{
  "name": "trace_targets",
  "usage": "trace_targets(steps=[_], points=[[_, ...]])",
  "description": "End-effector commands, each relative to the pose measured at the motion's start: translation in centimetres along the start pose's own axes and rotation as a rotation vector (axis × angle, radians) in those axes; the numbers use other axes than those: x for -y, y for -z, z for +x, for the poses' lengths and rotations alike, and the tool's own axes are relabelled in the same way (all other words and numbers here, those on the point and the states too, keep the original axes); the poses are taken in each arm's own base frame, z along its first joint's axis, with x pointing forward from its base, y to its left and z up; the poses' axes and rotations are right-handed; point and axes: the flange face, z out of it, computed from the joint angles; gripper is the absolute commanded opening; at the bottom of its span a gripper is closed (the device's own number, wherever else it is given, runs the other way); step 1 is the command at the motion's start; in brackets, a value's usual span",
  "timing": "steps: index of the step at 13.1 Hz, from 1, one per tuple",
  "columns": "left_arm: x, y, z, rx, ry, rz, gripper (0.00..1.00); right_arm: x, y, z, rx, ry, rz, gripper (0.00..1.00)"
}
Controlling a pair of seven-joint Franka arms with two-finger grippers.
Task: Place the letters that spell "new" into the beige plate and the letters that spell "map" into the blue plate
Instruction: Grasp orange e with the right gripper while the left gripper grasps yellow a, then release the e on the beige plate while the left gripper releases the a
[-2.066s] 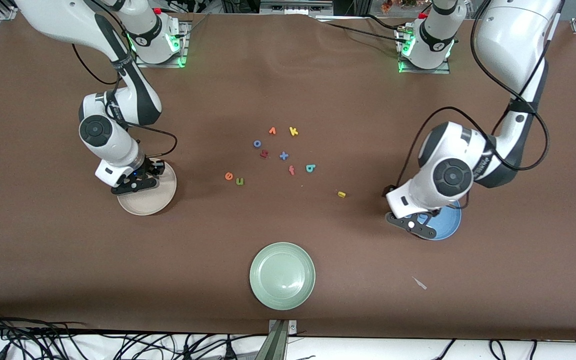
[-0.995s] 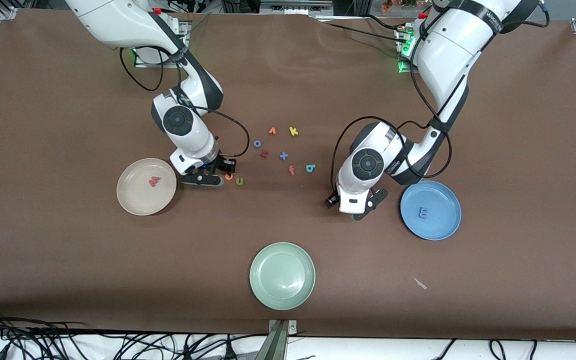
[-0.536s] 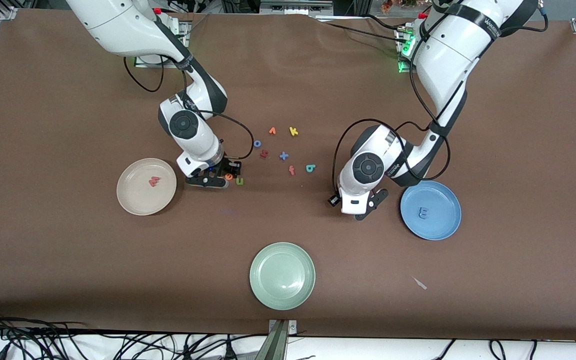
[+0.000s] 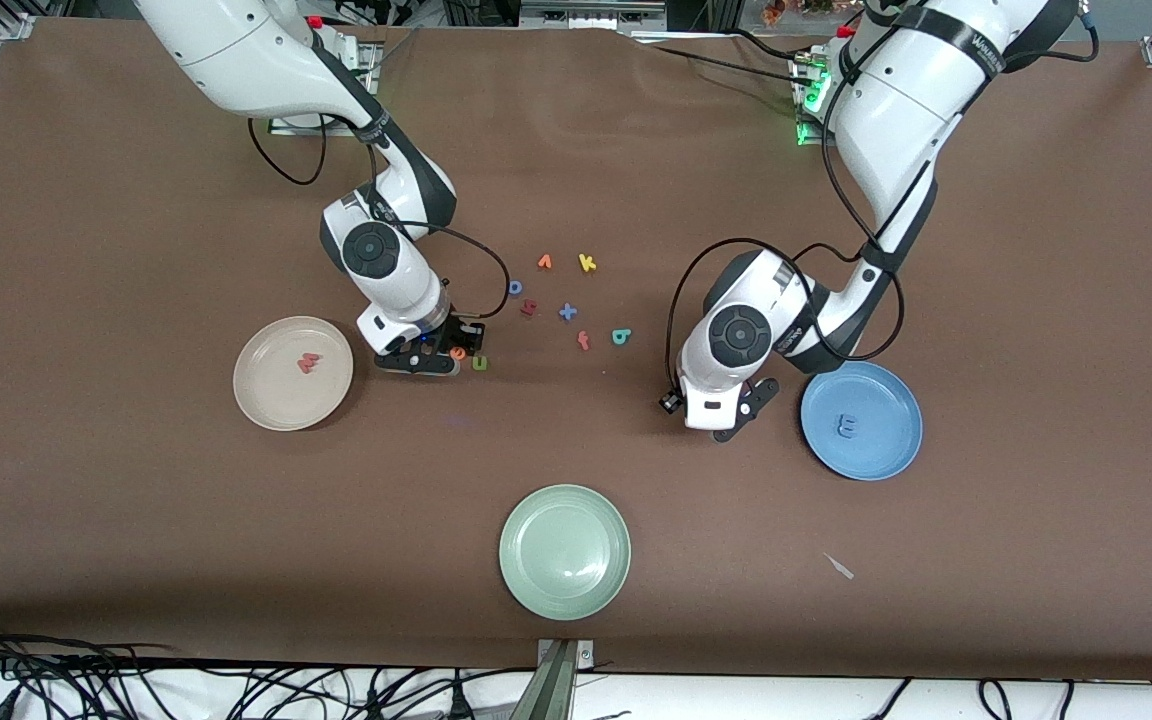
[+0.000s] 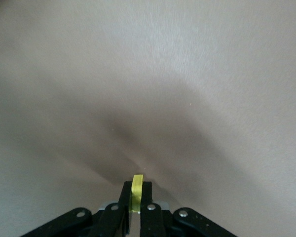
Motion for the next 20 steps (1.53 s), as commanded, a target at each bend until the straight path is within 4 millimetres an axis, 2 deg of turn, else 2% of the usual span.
trace_targets(steps=[1, 4, 6, 7, 8, 10, 11, 12, 13, 14, 15, 16, 18, 20], points=[[1.5, 5.4, 1.6, -0.009, -0.076, 0.051, 0.0, -1.1, 0.3, 0.1, -0.017, 0.05, -0.013, 0.15], [4.4, 8.5, 5.5, 0.006, -0.198, 0.11, 0.0, -3.1, 4.1, 1.7, -0.007, 0.093, -0.071, 0.13], [7.0, 8.7, 9.2, 0.046, -0.317, 0.153, 0.0, -6.3, 7.4, 2.9, 0.02, 0.182, -0.122, 0.13], [8.3, 8.4, 11.0, 0.063, -0.355, 0.159, 0.0, -8.5, 8.6, 3.3, 0.033, 0.225, -0.142, 0.13], [9.4, 7.7, 12.7, 0.075, -0.394, 0.169, 0.0, -10.7, 9.2, 3.2, 0.039, 0.261, -0.153, 0.13], [11.7, 5.9, 15.7, 0.035, -0.457, 0.241, 0.0, -14.7, 8.8, 3.0, 0.052, 0.314, -0.164, 0.15], [12.2, 4.6, 16.5, 0.037, -0.459, 0.258, 0.0, -15.9, 8.1, 2.7, 0.038, 0.321, -0.159, 0.2], [12.2, 4.4, 16.5, 0.036, -0.461, 0.262, 0.04, -16.8, 7.4, 2.4, 0.012, 0.315, -0.149, 0.29], [12.1, 4.5, 16.5, 0.036, -0.462, 0.26, 0.31, -17.2, 6.8, 2.1, 0.002, 0.311, -0.144, 0.38], [12.1, 4.6, 16.6, 0.034, -0.46, 0.258, 0.83, -17.2, 6.7, 2.0, 0.001, 0.31, -0.143, 0.42], [11.9, 5.0, 16.5, 0.03, -0.46, 0.255, 1.0, -17.2, 6.7, 2.0, 0.0, 0.297, -0.142, 0.54], [11.7, 5.4, 16.3, 0.029, -0.459, 0.247, 1.0, -17.0, 6.9, 2.1, -0.002, 0.285, -0.14, 0.6], [10.9, 6.3, 15.5, 0.024, -0.452, 0.23, 1.0, -16.0, 7.2, 2.1, -0.012, 0.23, -0.129, 0.61], [9.2, 7.7, 13.5, 0.038, -0.451, 0.179, 1.0, -11.1, 7.2, 2.4, -0.019, 0.166, -0.081, 0.61]])
